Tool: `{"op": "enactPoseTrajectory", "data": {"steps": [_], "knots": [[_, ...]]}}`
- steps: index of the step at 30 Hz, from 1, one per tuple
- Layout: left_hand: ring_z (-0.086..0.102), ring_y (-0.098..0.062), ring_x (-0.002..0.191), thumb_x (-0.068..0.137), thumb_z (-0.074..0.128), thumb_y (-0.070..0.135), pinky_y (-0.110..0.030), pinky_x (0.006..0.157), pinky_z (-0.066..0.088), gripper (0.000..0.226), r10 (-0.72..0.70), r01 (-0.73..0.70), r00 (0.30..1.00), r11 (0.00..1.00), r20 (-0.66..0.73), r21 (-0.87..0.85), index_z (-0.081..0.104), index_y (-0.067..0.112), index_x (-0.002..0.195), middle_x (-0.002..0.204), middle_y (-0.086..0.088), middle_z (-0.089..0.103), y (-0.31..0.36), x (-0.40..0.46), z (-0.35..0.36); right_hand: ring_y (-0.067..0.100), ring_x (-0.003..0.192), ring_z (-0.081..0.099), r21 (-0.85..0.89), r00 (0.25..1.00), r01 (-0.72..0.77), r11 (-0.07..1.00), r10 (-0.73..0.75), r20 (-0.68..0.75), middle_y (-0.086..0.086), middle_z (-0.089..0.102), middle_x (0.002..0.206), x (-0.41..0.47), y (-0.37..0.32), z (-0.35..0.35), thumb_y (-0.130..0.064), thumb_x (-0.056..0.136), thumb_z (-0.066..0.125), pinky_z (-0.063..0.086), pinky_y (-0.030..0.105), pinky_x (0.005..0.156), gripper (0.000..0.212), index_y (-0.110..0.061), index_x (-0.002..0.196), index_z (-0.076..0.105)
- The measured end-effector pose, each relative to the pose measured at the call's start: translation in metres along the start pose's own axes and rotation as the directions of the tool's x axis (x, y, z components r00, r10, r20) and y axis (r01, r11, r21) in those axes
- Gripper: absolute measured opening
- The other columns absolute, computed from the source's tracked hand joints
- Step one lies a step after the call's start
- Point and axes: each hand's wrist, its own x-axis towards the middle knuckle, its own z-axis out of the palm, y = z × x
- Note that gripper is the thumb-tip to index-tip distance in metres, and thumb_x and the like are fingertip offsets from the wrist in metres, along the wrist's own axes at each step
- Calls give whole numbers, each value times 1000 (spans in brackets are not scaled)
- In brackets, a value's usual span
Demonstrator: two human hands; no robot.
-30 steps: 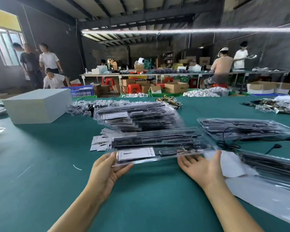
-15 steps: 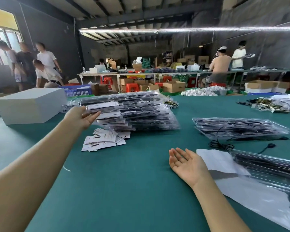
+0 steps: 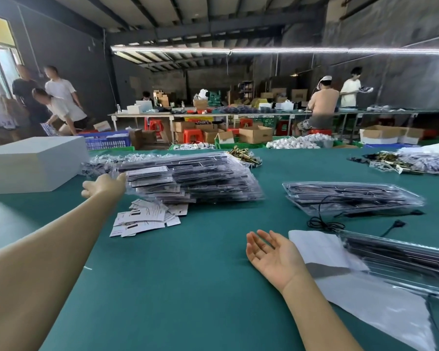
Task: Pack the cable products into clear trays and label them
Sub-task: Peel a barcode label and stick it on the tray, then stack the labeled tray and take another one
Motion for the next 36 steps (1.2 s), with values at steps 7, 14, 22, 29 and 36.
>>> {"op": "enactPoseTrajectory", "data": {"steps": [7, 14, 22, 29, 36], "knots": [[41, -43, 113, 97, 46, 18, -47, 99, 32, 29, 358, -361, 912, 932, -202, 23, 55, 0, 117, 124, -28, 47, -33, -63, 35, 29, 83, 66, 3, 1000, 0, 1000, 0, -13, 18, 64, 96, -2, 0, 2, -18, 99, 45, 55, 37, 61, 20, -2, 97, 57], [30, -18, 129, 98, 40, 44, -37, 101, 26, 32, 638, -701, 695, 703, 332, 117, 54, 39, 127, 137, 20, 46, -73, -168, 83, 28, 81, 64, -95, 998, 39, 995, -43, -43, 18, 61, 92, -12, 5, 11, -16, 100, 44, 56, 33, 58, 20, 0, 94, 55], [38, -14, 128, 98, 42, 41, -35, 98, 24, 31, 674, -738, 663, 660, 325, 139, 58, 35, 123, 136, 19, 51, -76, -175, 79, 24, 72, 69, -577, 976, 216, 787, -182, 117, 14, 66, 87, -48, -24, 49, -17, 98, 51, 59, 31, 62, 16, -4, 95, 60], [41, -15, 125, 97, 46, 37, -35, 95, 24, 26, 656, -706, 687, 705, 313, 71, 63, 33, 116, 131, 18, 55, -76, -173, 75, 33, 121, 45, -903, 755, -213, -373, -650, 90, 11, 48, 133, -70, -108, -4, -20, 84, 65, 43, 46, 96, 44, -20, 126, 52], [41, -15, 126, 97, 45, 32, -35, 95, 24, 26, 641, -693, 690, 720, 336, 49, 62, 33, 116, 131, 18, 55, -76, -170, 74, 38, 145, -1, -792, 849, -458, -404, -462, -256, 2, 5, 160, -61, -107, -45, -25, 83, 63, 7, 60, 113, 80, -35, 149, 20]]}}
